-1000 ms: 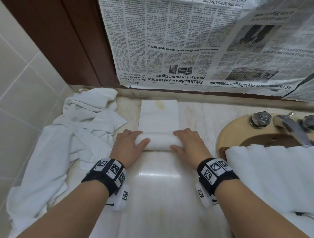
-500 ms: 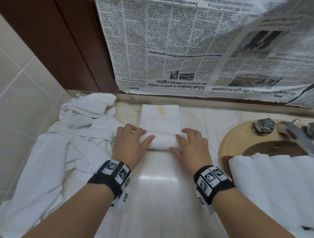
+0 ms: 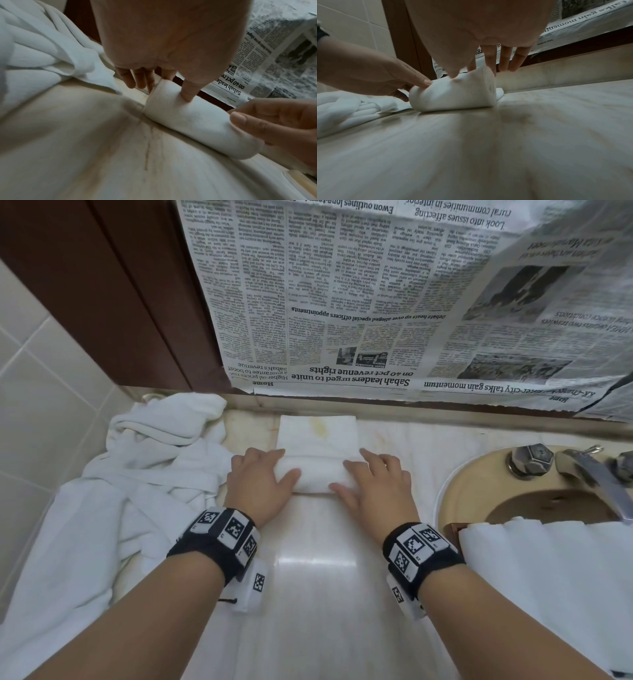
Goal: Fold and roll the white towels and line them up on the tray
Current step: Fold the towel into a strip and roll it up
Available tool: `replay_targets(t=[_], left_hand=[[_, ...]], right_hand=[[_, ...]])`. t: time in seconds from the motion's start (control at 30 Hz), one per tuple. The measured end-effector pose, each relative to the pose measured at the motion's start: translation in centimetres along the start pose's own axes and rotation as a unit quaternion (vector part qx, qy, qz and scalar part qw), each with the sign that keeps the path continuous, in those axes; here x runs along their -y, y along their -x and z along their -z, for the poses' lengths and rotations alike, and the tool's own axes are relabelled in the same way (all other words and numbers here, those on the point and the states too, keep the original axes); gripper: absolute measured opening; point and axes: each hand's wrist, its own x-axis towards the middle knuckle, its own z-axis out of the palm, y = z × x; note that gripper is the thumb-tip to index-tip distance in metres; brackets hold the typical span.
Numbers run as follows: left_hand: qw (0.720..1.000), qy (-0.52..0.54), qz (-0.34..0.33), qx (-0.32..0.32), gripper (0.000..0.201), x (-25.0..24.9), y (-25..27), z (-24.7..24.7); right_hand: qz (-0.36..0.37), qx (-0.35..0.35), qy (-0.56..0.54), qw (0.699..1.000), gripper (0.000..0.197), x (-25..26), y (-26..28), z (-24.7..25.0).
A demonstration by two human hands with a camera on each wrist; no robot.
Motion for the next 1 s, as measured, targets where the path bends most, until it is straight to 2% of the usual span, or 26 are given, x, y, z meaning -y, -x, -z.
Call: replay_targets(t=[0.07, 0.17, 0.23, 0.37, 0.5, 0.67, 0.77, 0.87, 1.0], left_hand=[[0.999, 0.018, -0.002, -0.03, 0.047, -0.4, -0.3, 0.0], [0.997, -0.023, -0.047, -0.058, 0.034, -0.8, -0.4, -0.3], [0.992, -0.067, -0.084, -0.064, 0.042, -0.8, -0.4, -0.5], [0.981, -0.144, -0.125, -0.03, 0.069, 0.0, -0.1, -0.4], [0.977, -0.147, -0.151, -0.006, 0.066, 1.6, 1.3, 0.0], [0.974, -0.105, -0.195, 0.041, 0.065, 3.6, 5.0, 0.1], [0.976, -0.056, -0.188, 0.095, 0.066, 4.6, 8.1, 0.2], [0.978, 0.02, -0.153, 0.14, 0.064, 5.4, 11.5, 0.1], [0.981, 0.131, -0.058, 0.128, 0.053, 6.2, 15.0, -0.3]], right_hand=[[0.011, 0.02, 0.04, 0.999, 0.059, -0.2, -0.4, 0.1], [0.011, 0.046, 0.069, 0.996, 0.066, -0.3, -1.4, 0.4], [0.006, 0.064, 0.07, 0.996, 0.063, -0.3, -2.1, 0.8], [0.0, 0.094, 0.073, 0.993, 0.046, 0.0, -3.3, 1.8], [0.018, 0.158, 0.07, 0.985, 0.046, -0.1, -2.7, 2.8], [0.015, 0.244, 0.005, 0.97, 0.055, -0.8, 0.3, 4.5], [-0.005, 0.307, -0.058, 0.95, 0.063, -1.3, 3.2, 4.8], [-0.026, 0.357, -0.128, 0.925, 0.059, -1.6, 6.4, 4.7], [-0.059, 0.358, -0.226, 0.904, 0.048, -1.8, 10.0, 4.3]])
